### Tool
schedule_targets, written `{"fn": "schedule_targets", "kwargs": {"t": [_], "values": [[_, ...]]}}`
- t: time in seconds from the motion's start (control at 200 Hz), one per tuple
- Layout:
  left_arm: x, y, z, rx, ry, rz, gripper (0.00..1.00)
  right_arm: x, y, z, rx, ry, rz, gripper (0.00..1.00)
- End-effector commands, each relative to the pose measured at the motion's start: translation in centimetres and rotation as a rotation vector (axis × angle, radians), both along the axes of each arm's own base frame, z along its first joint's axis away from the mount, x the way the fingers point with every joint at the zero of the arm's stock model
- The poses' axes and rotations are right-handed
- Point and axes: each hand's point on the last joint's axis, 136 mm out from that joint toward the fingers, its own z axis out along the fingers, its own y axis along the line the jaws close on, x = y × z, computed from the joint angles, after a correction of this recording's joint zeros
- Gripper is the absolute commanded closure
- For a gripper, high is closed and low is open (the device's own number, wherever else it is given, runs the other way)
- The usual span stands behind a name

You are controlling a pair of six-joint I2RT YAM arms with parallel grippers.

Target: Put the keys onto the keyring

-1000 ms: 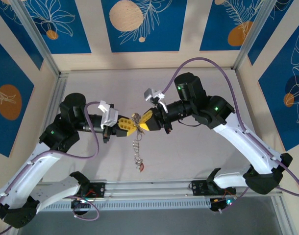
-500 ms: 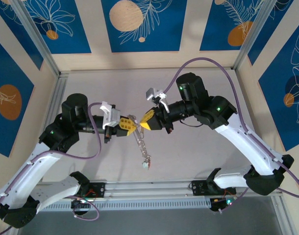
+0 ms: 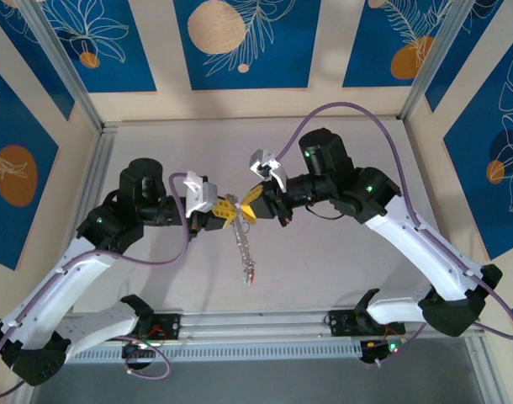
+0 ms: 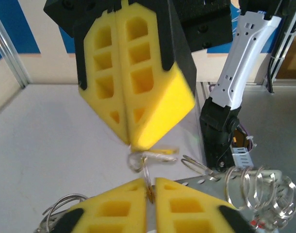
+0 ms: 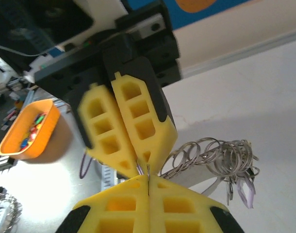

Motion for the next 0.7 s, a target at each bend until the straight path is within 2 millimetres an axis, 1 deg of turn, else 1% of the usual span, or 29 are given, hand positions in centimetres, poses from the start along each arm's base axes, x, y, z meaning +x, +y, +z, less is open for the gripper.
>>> {"fn": "schedule_targets", "kwargs": {"t": [0.0, 0.115, 0.195, 0.305, 0.37, 0.425, 0.5, 0.6, 0.655, 0.695], "values": [[0.7, 0.0, -1.5, 0.014, 0.059, 0.032, 0.81, 2.3, 0.0, -2.7, -0.052, 0.028, -0.094, 1.0], [1.6, 0.3, -3.8, 0.047, 0.152, 0.09, 0.63, 3.4, 0.1, -5.1, -0.05, 0.081, -0.126, 1.0], [1.9, 1.0, -5.5, 0.07, 0.208, 0.145, 0.52, 4.4, 0.0, -7.1, -0.061, 0.114, -0.162, 1.0], [2.6, 2.7, -7.1, 0.086, 0.24, 0.274, 0.49, 5.9, -0.2, -9.8, -0.08, 0.148, -0.215, 1.0], [3.5, 3.9, -7.9, 0.094, 0.245, 0.362, 0.46, 6.5, 0.2, -11.4, -0.091, 0.174, -0.229, 1.0], [3.8, 4.4, -8.5, 0.113, 0.254, 0.396, 0.45, 7.0, 0.8, -12.4, -0.095, 0.195, -0.231, 1.0], [4.4, 4.6, -9.2, 0.125, 0.275, 0.429, 0.43, 7.5, 1.7, -13.5, -0.098, 0.22, -0.232, 1.0], [5.0, 4.5, -9.1, 0.078, 0.297, 0.452, 0.42, 7.8, 3.1, -14.2, -0.096, 0.229, -0.233, 1.0], [5.5, 4.4, -9.2, 0.053, 0.312, 0.461, 0.42, 8.1, 3.4, -14.9, -0.113, 0.232, -0.249, 1.0], [5.9, 4.4, -9.6, 0.052, 0.326, 0.474, 0.41, 8.5, 3.2, -15.9, -0.14, 0.244, -0.283, 1.0]]}}
